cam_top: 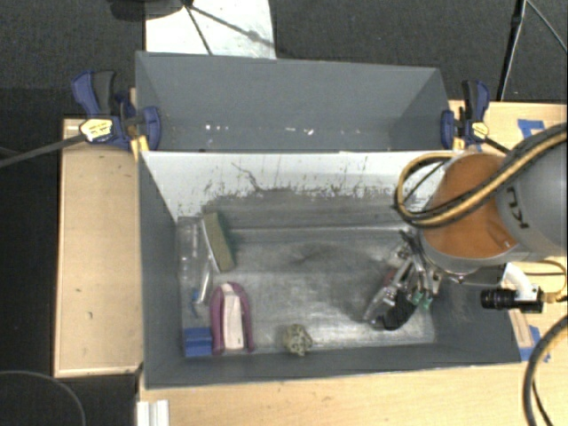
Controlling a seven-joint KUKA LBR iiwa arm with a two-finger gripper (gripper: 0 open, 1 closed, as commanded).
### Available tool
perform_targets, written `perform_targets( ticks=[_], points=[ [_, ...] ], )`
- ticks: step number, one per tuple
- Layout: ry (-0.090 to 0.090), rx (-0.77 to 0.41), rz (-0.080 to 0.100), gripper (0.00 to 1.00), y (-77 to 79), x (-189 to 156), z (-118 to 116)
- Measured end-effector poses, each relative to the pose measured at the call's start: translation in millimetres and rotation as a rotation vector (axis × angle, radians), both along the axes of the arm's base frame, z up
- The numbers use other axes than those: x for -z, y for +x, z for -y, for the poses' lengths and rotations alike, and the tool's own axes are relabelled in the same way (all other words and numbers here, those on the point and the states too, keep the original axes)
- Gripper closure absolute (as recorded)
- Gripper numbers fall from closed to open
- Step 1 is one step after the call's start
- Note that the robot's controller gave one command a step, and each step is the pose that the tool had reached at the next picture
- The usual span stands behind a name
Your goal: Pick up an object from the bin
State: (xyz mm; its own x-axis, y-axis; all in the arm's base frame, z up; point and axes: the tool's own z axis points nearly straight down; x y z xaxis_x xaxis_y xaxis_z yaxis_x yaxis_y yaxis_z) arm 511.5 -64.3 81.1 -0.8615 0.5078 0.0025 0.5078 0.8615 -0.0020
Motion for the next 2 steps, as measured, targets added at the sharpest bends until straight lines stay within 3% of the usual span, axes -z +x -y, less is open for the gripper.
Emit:
perform_targets(
  ticks=[1,2],
  points=[
    [0.003,-0.265,-0.002,0.00,-20.2,-32.9,-29.1],
    [0.001,-0.151,0.010,0.00,3.1,9.6,31.9]
  ],
)
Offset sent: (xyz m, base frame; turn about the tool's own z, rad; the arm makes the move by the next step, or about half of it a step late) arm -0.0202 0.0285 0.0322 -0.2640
